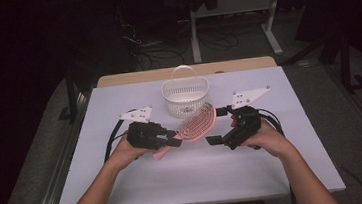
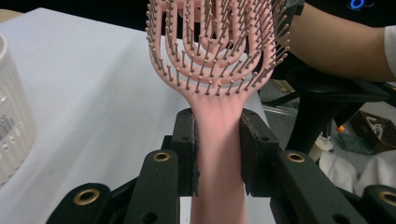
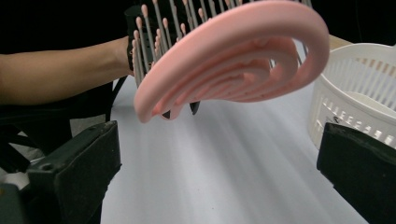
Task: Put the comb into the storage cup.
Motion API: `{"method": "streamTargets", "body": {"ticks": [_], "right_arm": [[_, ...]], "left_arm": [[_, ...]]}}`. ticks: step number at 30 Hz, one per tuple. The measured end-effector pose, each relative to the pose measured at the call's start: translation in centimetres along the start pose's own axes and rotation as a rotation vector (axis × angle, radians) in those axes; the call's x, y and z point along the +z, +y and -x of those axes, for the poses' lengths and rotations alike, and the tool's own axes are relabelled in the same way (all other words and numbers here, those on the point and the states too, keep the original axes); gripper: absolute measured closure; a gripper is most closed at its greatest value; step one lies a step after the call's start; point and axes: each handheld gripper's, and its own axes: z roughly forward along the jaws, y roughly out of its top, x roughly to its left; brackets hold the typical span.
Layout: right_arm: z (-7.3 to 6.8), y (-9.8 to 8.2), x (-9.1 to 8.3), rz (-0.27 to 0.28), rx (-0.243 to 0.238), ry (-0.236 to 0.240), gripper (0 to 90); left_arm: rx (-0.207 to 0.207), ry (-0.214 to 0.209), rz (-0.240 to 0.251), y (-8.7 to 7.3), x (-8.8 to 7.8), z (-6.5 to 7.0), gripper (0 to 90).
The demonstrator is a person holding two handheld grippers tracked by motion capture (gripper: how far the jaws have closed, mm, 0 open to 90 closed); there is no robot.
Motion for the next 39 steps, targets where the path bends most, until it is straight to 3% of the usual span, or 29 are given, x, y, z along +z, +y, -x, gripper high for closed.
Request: {"method": "streamTargets", "body": {"ticks": [19,39], "right_arm": [[-0.4,0.9,0.7,0.009,-0.045,0.071,0.0],[-0.5,0.9,1.2,0.001,-0.064,0.107,6.9]], "left_arm": [[0.025,-0.047,-0.012,0.1,0.5,0.2,70.7],[0.028,-0.046,-0.017,0.1,0.6,0.3,70.7]]}}
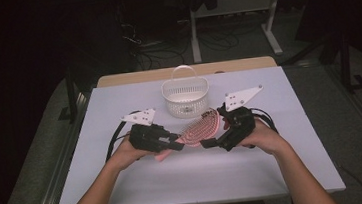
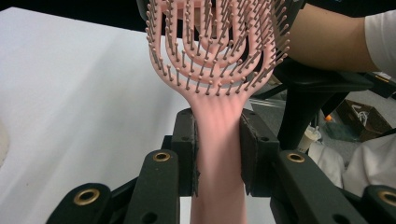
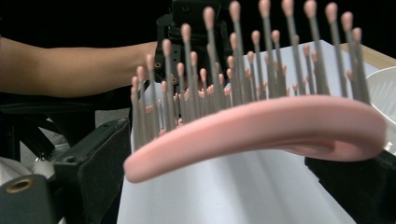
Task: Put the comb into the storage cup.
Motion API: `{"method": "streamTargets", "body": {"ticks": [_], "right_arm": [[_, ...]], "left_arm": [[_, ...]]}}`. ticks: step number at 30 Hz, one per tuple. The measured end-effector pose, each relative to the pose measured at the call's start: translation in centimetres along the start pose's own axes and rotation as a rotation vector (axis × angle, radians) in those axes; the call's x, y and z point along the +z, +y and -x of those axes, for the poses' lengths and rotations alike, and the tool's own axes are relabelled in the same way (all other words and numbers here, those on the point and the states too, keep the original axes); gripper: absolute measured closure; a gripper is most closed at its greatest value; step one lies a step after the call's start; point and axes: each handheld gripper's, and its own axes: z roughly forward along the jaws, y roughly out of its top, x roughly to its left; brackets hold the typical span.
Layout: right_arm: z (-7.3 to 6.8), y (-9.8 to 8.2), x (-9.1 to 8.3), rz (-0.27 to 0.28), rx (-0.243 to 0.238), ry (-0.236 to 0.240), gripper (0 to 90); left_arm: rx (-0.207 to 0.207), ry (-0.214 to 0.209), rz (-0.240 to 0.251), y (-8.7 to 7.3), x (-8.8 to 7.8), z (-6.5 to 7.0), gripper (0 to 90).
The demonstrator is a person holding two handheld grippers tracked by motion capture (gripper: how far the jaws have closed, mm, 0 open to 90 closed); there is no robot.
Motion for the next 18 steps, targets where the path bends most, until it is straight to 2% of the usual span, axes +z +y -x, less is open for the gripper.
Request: {"method": "streamTargets", "body": {"ticks": [18], "right_arm": [[-0.01,0.12,0.06,0.0,-0.014,0.01,12.4]], "left_arm": [[0.013,-0.011,-0.006,0.06,0.09,0.09,70.7]]}}
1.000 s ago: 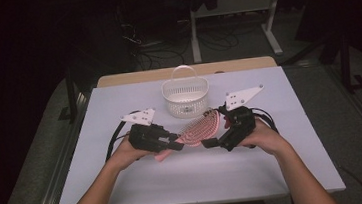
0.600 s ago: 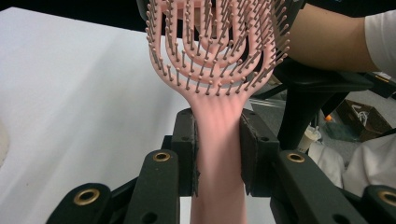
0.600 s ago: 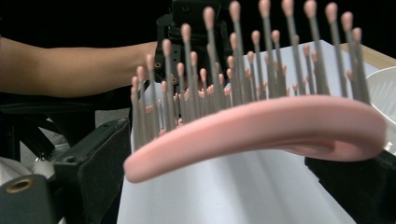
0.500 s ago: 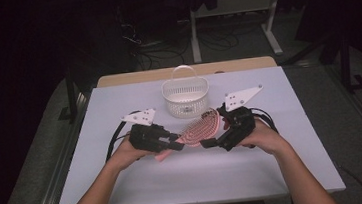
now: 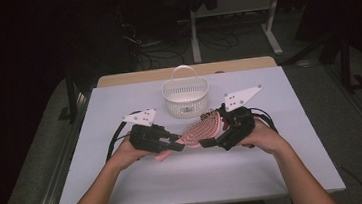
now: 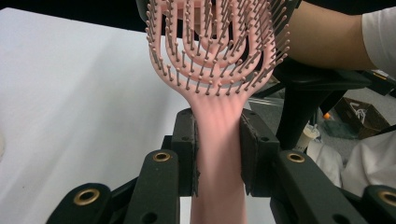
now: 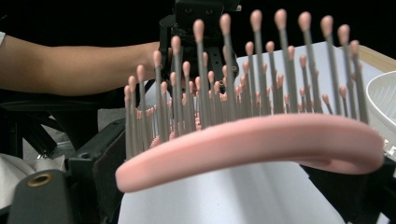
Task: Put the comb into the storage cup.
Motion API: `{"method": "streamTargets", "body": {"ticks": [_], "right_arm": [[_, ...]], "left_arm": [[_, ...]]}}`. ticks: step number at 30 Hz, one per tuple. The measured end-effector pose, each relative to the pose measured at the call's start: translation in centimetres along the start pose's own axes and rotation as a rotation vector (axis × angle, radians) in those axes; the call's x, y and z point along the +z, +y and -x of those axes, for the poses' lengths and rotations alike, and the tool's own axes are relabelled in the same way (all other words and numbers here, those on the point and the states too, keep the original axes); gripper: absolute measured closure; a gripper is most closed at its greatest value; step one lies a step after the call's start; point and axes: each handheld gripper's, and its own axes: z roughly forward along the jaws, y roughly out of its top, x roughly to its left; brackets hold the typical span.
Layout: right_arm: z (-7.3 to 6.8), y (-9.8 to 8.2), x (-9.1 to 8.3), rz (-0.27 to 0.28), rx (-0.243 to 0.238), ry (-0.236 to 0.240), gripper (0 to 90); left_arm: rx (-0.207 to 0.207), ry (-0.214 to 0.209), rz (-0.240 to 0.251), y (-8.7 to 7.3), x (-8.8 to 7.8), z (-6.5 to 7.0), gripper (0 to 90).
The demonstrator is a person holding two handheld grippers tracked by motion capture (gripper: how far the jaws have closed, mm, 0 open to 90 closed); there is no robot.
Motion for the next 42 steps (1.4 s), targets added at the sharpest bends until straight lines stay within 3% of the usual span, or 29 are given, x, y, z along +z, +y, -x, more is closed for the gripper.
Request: {"method": "streamTargets", "body": {"ticks": [21,33,42], "right_arm": [[0.11,0.1,-0.31,0.02,0.038,0.016,17.5],[-0.3,-0.08,-0.46,-0.031,-0.012,0.03,16.6],[-0.34,-0.09,-0.51,-0.018,-0.021,0.029,16.4]], "left_arm": [[0.031,-0.004,0.011,-0.12,-0.03,-0.08,70.6],[0.043,-0.021,-0.005,-0.14,0.06,0.03,70.6],[0.042,-0.03,0.012,-0.16,-0.1,-0.03,70.6]]}}
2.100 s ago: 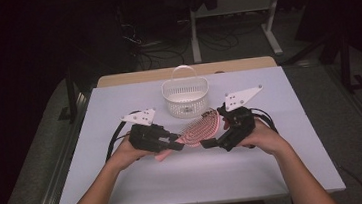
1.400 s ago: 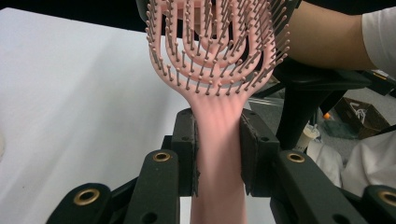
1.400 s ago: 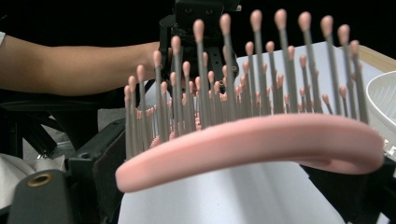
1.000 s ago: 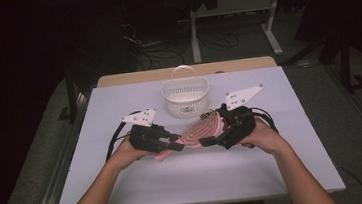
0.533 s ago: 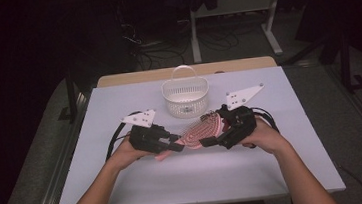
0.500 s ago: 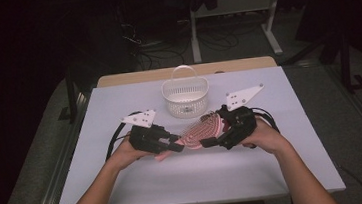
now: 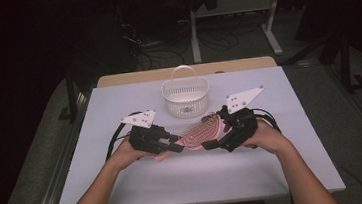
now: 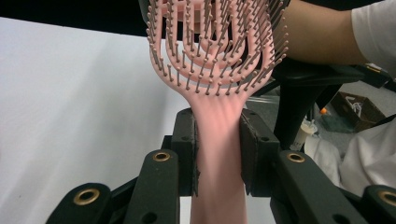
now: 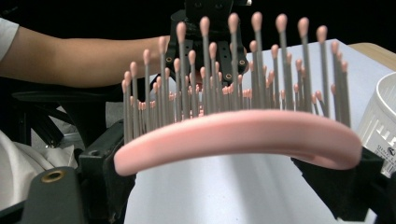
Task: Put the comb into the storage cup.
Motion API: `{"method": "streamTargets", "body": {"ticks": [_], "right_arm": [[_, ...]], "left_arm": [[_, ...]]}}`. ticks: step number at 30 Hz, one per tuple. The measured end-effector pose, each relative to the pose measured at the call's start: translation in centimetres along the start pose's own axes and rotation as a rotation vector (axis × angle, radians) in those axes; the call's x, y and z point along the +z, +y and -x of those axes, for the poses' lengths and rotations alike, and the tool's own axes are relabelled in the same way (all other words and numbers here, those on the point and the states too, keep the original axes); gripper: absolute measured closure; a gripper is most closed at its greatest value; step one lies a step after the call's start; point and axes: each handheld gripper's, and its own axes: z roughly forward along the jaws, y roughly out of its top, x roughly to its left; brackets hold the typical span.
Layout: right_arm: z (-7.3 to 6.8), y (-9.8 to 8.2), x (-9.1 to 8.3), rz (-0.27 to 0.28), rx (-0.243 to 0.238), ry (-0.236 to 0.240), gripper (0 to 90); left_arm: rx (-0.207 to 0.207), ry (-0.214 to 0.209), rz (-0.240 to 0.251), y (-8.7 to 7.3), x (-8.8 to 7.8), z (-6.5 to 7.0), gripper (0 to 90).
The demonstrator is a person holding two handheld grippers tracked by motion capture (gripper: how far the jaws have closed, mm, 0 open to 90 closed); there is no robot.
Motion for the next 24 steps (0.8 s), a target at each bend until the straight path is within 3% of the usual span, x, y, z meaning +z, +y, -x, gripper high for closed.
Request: {"method": "streamTargets", "body": {"ticks": [6,16,24], "right_arm": [[-0.07,0.05,0.04,0.014,-0.005,-0.005,14.0],[0.01,0.07,-0.14,0.033,0.014,0.005,17.7],[0.02,0.1,-0.06,0.021,0.029,-0.009,18.0]], "left_arm": [[0.001,0.008,0.014,0.05,-0.18,0.01,70.6],[0.022,0.013,0.019,0.01,-0.13,0.04,70.5],[0.039,0.028,0.009,-0.23,0.18,-0.1,70.3]]}}
